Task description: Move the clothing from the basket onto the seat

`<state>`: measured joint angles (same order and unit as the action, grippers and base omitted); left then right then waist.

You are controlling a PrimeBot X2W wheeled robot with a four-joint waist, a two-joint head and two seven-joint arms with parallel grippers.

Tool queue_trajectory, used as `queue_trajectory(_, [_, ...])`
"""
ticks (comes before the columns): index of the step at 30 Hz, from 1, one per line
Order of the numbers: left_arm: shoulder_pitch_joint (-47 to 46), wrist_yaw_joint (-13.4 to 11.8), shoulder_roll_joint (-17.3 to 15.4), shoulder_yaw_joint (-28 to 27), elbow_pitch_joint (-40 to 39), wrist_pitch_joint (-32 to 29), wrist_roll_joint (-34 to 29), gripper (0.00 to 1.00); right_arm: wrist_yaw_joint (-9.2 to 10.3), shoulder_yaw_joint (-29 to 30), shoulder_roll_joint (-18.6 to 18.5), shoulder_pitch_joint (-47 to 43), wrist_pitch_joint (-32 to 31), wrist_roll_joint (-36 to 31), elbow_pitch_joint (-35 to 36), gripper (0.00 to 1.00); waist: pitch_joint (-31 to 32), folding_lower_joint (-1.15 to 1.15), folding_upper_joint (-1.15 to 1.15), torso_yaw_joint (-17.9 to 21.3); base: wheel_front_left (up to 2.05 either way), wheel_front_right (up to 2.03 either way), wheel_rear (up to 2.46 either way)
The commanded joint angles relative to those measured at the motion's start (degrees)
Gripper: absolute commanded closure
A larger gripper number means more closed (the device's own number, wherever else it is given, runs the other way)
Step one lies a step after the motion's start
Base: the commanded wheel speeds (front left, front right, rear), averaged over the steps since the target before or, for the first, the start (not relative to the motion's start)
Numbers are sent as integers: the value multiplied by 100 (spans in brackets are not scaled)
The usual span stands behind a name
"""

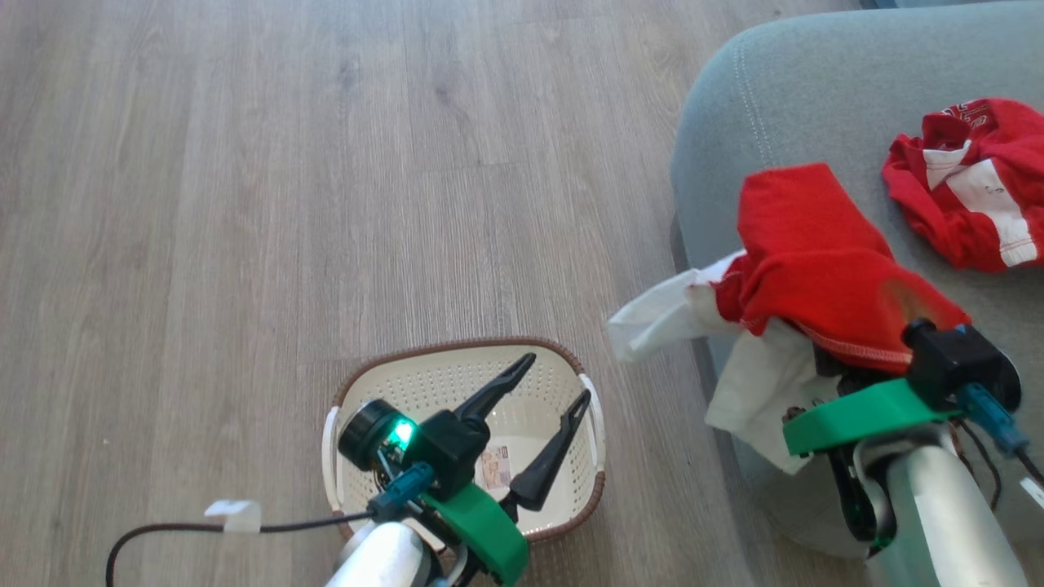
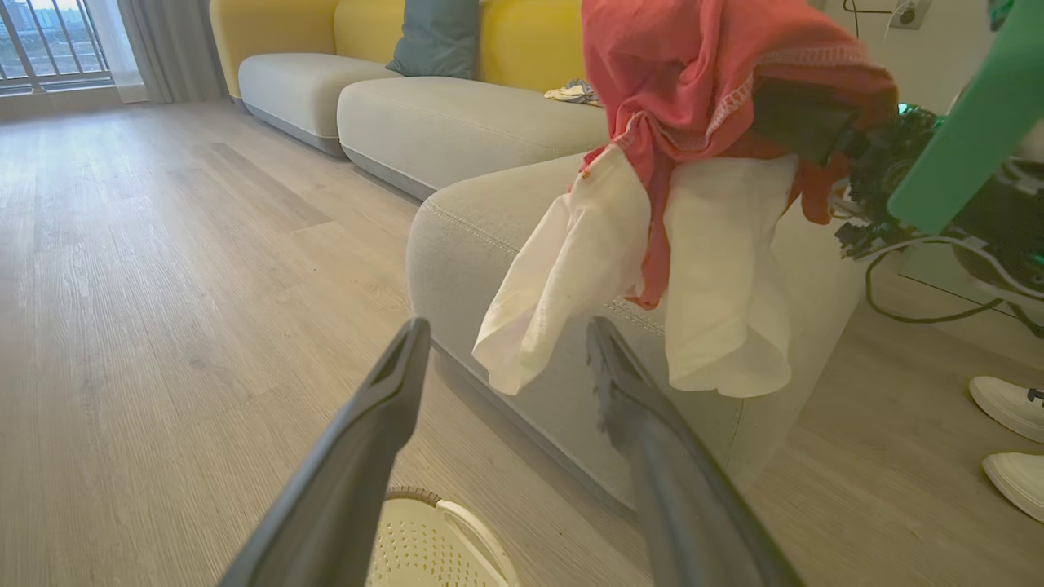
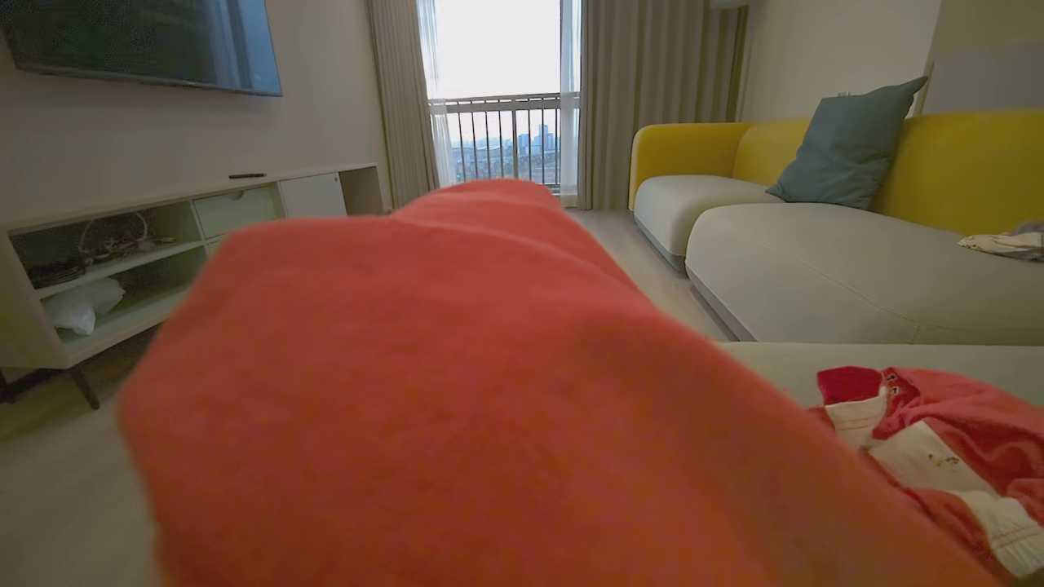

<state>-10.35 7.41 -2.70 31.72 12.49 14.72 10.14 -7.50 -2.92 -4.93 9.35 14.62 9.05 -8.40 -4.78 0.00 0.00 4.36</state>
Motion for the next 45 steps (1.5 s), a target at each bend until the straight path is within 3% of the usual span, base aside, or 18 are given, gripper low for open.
queue_trajectory(1, [-125, 6, -18, -128, -122, 28, -7, 0, 1, -41, 37, 72, 38, -17, 159, 100, -12, 0, 0, 14, 0, 0, 0])
queue_trajectory(18, [-80, 7, -73, -99, -63, 28, 5, 0, 1, 125, 112, 10, 38, -42, 133, 100, 3, 0, 0, 75, 0, 0, 0])
queue_trajectory(25, [-62, 7, -63, -136, -126, 28, -20, 0, 1, 125, 105, 63, 38, -71, 215, 100, -30, 0, 0, 313, 0, 0, 0])
queue_trajectory(35, [-158, 7, -99, -105, -223, 28, -100, 0, 1, 251, 68, 64, 38, -81, 354, 100, -204, 0, 0, 985, 0, 0, 0])
queue_trajectory(45, [-200, 7, -216, -83, -320, 28, -227, 0, 1, 247, 128, 89, 38, -67, 473, 100, -380, 0, 0, 1977, 0, 0, 0])
